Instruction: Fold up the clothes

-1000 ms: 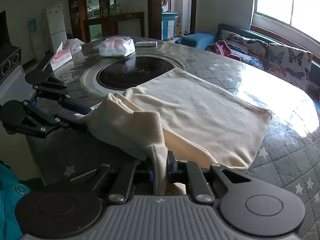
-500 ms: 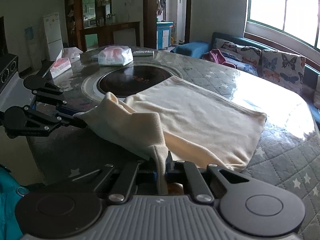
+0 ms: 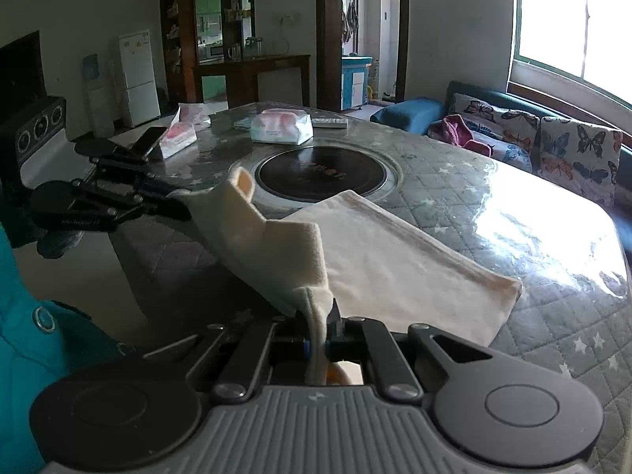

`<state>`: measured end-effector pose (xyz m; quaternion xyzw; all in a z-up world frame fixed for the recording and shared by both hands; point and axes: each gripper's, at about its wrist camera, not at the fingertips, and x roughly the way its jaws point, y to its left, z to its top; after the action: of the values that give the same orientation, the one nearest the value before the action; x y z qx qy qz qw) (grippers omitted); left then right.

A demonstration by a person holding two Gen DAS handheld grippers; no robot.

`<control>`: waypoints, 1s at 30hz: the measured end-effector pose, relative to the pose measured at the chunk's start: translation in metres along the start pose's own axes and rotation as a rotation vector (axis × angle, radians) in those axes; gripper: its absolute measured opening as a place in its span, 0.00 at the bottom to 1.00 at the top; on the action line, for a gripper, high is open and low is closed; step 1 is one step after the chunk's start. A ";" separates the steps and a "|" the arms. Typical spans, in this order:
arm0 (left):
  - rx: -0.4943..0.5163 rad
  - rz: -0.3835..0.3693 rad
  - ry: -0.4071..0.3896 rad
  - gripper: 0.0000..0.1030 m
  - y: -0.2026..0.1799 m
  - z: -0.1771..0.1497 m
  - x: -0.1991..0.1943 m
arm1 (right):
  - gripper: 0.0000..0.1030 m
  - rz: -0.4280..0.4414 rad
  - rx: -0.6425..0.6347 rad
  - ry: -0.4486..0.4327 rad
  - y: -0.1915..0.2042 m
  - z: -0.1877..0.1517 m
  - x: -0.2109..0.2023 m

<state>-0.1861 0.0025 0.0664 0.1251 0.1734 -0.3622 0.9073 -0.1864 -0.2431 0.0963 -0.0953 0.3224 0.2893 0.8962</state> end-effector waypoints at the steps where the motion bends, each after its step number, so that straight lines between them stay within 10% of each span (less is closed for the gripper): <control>1: -0.010 0.000 -0.003 0.11 0.003 0.002 0.003 | 0.05 -0.002 -0.001 -0.001 0.000 0.000 0.000; 21: -0.115 0.036 0.095 0.11 0.095 0.042 0.166 | 0.07 -0.082 0.150 0.048 -0.130 0.052 0.097; 30: -0.183 0.093 0.194 0.27 0.113 0.023 0.202 | 0.35 -0.199 0.227 0.056 -0.146 0.034 0.123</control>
<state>0.0355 -0.0496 0.0169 0.0841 0.2865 -0.2884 0.9098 -0.0063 -0.2936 0.0424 -0.0327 0.3667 0.1581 0.9162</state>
